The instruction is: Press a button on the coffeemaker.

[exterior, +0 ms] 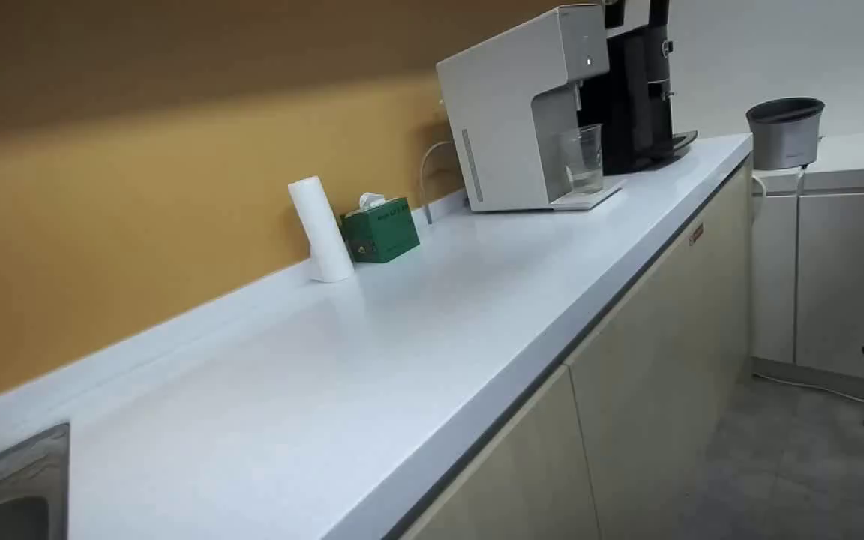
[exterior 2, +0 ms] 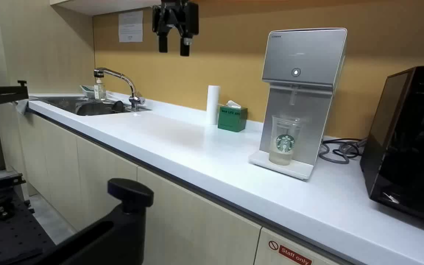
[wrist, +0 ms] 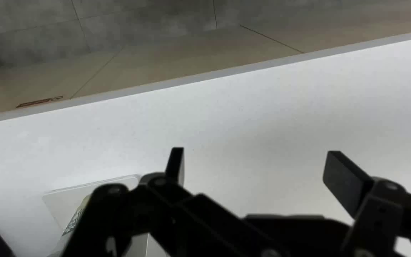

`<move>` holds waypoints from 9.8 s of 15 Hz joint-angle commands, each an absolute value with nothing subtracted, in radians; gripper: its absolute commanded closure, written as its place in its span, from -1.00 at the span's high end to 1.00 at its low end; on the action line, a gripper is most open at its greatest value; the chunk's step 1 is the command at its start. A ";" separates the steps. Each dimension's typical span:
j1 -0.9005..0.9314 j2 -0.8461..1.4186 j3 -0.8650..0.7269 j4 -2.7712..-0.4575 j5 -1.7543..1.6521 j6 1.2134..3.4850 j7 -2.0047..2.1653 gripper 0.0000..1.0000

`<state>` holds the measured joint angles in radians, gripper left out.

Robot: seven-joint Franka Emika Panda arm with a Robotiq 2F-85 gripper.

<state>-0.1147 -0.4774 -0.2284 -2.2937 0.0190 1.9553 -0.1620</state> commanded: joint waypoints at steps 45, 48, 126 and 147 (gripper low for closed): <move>-0.167 -0.260 -0.423 -2.291 0.250 2.751 -0.373 -0.98; -0.153 -0.258 -0.431 -2.297 0.281 2.787 -0.385 -1.00; -0.265 -0.153 -0.401 -2.192 0.819 2.661 -0.861 -1.00; -0.256 -0.123 -0.399 -2.166 0.855 2.668 -0.879 -1.00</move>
